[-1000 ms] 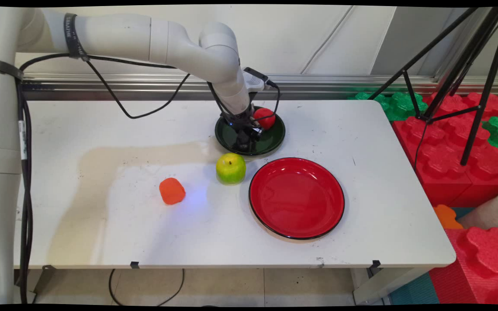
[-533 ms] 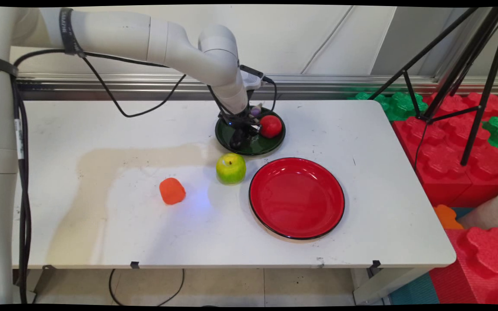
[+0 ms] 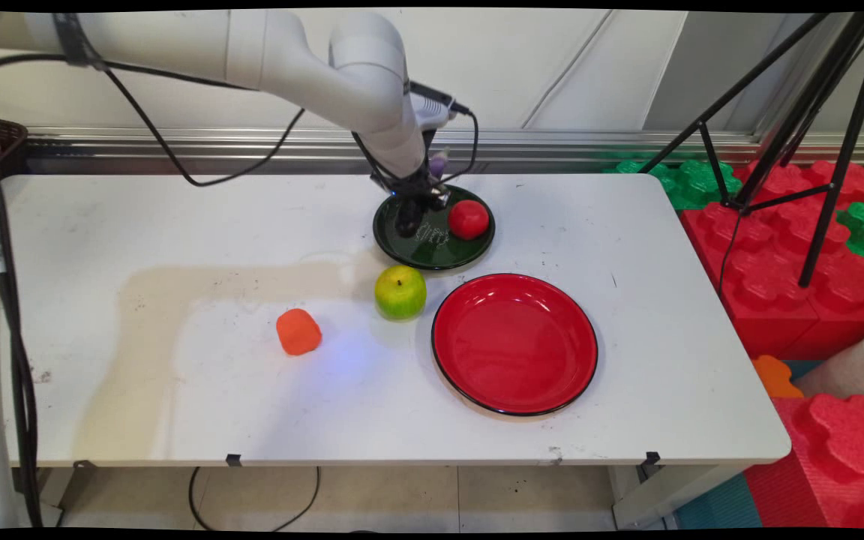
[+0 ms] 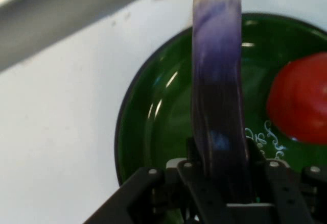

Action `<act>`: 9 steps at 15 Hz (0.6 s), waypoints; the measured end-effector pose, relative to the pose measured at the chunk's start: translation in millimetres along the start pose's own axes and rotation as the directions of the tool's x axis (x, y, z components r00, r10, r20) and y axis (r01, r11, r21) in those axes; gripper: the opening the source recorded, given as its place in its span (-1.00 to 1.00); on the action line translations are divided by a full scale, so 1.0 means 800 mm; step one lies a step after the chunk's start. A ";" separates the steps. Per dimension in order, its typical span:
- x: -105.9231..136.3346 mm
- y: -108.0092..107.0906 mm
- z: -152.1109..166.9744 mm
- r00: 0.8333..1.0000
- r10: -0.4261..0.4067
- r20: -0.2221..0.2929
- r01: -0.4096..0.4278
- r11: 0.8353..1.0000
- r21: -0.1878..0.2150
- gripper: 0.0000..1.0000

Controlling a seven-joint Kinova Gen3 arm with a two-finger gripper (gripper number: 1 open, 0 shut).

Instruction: Place the picked object on the red plate

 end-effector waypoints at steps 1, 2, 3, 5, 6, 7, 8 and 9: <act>0.002 0.001 -0.008 1.000 0.009 -0.012 -0.009 1.000 0.001 -1.00; 0.005 0.002 -0.021 0.999 0.026 -0.029 -0.026 1.000 0.001 -1.00; 0.008 0.003 -0.035 0.998 0.048 -0.047 -0.048 0.999 0.000 -1.00; 0.013 0.007 -0.064 0.991 0.108 -0.081 -0.109 0.994 -0.009 -1.00; 0.014 0.008 -0.073 0.988 0.129 -0.091 -0.131 0.991 -0.014 -1.00; 0.015 0.010 -0.084 0.982 0.156 -0.103 -0.159 0.987 -0.020 -1.00; 0.015 0.012 -0.096 0.976 0.186 -0.115 -0.191 0.981 -0.028 -1.00; 0.015 0.016 -0.109 0.967 0.222 -0.127 -0.228 0.973 -0.040 -1.00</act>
